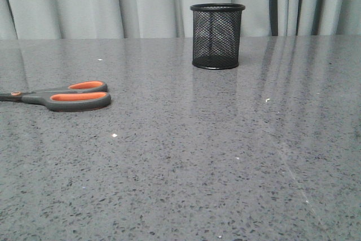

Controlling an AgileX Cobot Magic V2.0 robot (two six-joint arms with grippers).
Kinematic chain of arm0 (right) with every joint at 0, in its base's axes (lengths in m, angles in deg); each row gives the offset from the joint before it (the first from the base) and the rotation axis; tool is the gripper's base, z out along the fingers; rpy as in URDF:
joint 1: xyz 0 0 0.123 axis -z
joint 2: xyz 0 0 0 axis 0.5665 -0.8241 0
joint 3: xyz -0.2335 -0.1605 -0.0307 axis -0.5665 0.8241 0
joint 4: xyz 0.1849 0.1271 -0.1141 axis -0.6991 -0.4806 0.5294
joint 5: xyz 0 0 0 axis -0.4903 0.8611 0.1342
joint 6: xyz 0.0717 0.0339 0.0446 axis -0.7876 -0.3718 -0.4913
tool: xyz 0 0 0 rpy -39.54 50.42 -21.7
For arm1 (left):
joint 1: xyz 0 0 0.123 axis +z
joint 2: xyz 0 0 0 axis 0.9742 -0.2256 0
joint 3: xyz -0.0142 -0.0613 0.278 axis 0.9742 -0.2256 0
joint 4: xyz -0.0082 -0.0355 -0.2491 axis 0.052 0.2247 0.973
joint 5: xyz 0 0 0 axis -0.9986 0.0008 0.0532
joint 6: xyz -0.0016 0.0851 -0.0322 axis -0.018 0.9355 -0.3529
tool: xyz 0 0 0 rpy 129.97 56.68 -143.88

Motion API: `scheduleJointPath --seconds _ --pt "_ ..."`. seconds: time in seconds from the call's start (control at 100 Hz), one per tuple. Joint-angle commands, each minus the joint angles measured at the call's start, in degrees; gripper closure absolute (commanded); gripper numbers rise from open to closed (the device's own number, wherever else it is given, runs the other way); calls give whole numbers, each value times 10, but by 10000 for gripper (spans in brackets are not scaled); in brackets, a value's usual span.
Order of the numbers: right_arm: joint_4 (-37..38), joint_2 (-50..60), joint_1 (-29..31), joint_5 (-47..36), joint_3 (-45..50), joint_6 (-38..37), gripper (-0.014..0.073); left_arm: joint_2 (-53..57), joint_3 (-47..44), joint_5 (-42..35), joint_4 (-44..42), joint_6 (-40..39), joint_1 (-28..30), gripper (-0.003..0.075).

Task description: Put scissors into bucket

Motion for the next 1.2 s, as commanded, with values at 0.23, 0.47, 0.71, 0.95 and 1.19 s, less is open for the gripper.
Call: scheduleJointPath --seconds 0.23,0.47,0.71,0.95,1.19 --pt "6 13 4 -44 2 0 645 16 -23 -46 5 -5 0 740" --pt "6 13 4 -44 2 0 645 16 -23 -46 5 -5 0 740" --pt "6 13 4 -75 2 0 645 16 -23 -49 5 -5 0 740" --pt "-37 13 4 -92 2 0 645 16 -23 -61 48 -5 0 740" --pt "-234 13 4 -143 2 0 645 16 -23 -105 300 -5 0 740"
